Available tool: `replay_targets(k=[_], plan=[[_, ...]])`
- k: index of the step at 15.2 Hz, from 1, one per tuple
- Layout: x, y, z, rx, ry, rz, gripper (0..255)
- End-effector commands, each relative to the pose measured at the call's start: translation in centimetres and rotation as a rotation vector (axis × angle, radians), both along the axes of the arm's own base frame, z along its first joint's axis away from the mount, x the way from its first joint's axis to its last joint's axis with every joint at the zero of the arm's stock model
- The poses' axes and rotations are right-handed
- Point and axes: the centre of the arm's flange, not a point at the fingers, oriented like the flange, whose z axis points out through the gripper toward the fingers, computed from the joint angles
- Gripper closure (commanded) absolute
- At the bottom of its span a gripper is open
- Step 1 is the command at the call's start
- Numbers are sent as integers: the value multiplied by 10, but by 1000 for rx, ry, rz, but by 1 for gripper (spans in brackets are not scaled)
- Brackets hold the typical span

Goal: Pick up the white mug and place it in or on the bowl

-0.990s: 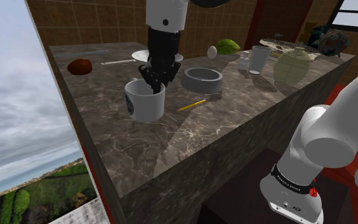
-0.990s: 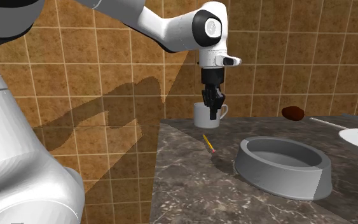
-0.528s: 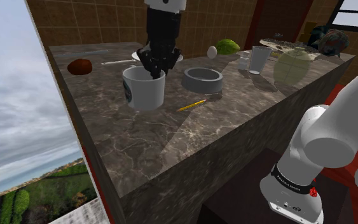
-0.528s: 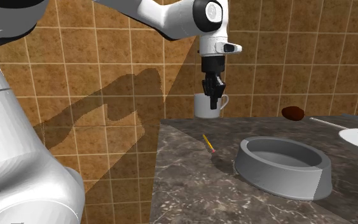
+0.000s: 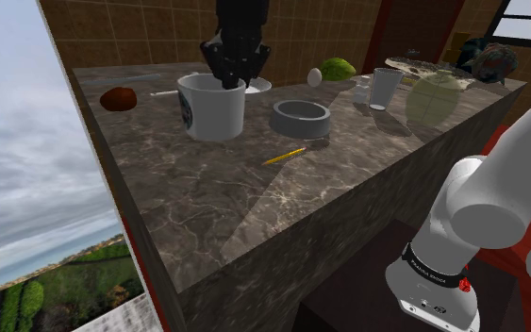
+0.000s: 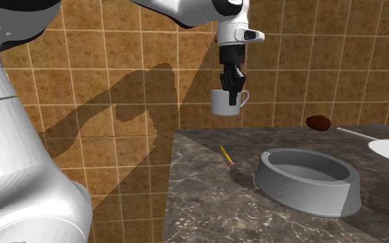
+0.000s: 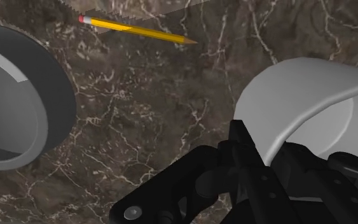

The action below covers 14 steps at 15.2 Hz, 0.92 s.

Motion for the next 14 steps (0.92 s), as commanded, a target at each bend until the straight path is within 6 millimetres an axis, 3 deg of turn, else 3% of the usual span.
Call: replay_targets(k=[1, 5, 14], plan=[[-1, -1, 10, 0, 0, 0, 255], [-1, -1, 31, 0, 0, 0, 255], [10, -119, 36, 0, 0, 0, 255]])
